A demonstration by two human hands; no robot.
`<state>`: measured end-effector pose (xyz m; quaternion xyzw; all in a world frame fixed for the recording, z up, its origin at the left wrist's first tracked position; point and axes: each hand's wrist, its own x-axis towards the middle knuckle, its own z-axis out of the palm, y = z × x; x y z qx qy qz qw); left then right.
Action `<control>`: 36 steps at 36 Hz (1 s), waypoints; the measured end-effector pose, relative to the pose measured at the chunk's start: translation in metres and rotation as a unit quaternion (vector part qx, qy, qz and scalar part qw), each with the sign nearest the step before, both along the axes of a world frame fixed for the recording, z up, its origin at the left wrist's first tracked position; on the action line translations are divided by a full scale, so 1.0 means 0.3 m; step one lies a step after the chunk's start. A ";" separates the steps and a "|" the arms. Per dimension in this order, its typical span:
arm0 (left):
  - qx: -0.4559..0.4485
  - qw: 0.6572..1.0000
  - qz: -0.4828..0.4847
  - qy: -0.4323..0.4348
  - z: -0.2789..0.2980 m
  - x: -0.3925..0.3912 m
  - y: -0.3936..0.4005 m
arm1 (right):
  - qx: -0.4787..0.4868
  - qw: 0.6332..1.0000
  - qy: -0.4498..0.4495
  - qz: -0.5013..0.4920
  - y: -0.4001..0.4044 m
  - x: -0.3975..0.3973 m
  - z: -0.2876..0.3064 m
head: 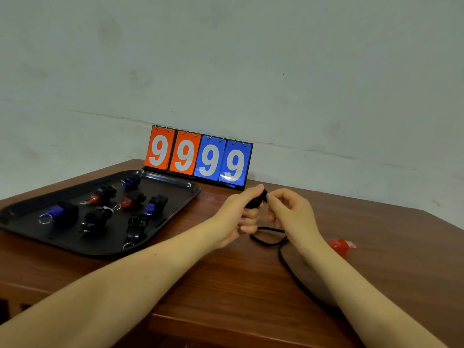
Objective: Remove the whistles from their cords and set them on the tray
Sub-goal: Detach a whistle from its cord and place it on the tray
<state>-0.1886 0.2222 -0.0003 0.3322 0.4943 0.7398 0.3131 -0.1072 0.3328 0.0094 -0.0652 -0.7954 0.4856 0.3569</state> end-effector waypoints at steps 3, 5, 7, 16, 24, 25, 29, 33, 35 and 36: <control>0.001 1.000 -0.022 0.003 0.013 0.004 -0.007 | -0.046 0.998 0.008 0.030 -0.005 0.005 0.008; 0.001 1.000 -0.029 -0.003 0.018 0.009 -0.010 | -0.071 0.996 0.026 0.045 -0.010 0.008 0.011; 0.006 1.000 -0.023 -0.018 0.020 0.014 -0.011 | -0.066 0.996 0.041 0.053 -0.011 0.010 0.010; -0.028 0.999 0.037 -0.028 0.012 0.008 0.003 | -0.037 0.998 0.024 0.039 -0.006 -0.002 -0.013; -0.021 0.997 0.068 -0.004 0.017 -0.008 0.016 | -0.029 0.999 0.012 -0.005 0.010 -0.015 -0.016; -0.026 0.997 0.069 0.006 0.015 -0.010 0.015 | -0.018 1.000 0.017 -0.008 0.011 -0.014 -0.015; -0.033 0.998 0.061 0.013 0.017 -0.007 0.012 | -0.001 0.999 0.032 -0.002 0.013 -0.009 -0.013; -0.046 0.997 0.058 0.006 0.016 -0.006 0.012 | 0.004 1.000 0.028 -0.002 0.016 -0.014 -0.020; -0.056 0.997 0.058 0.001 0.015 -0.004 0.017 | 0.018 0.999 0.039 -0.009 0.019 -0.015 -0.026; -0.062 0.996 0.058 -0.002 0.016 -0.002 0.017 | 0.022 0.999 0.045 -0.009 0.019 -0.015 -0.028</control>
